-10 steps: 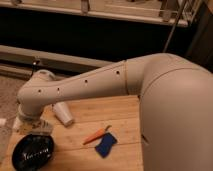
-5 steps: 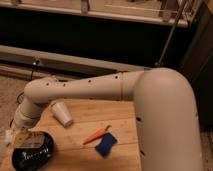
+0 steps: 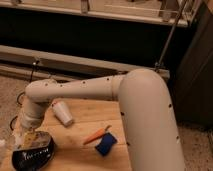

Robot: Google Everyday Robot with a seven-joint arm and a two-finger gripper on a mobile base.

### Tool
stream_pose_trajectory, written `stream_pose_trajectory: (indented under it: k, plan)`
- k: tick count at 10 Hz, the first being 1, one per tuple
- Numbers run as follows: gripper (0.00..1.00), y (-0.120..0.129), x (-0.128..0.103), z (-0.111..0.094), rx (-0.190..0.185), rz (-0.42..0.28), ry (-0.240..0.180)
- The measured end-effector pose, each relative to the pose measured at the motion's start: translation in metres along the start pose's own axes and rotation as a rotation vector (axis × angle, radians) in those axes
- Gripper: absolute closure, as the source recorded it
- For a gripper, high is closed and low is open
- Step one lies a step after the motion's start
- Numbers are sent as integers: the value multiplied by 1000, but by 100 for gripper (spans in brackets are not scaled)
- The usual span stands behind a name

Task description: Place the bottle in the ceramic bowl

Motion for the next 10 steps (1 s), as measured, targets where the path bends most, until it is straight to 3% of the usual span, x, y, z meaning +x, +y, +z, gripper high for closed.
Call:
stream_pose_trajectory:
  k: [2,10]
  plan:
    - [100,-2,-2,3,-19,-8,21]
    - [100,9,-11,39,-157,-61,73]
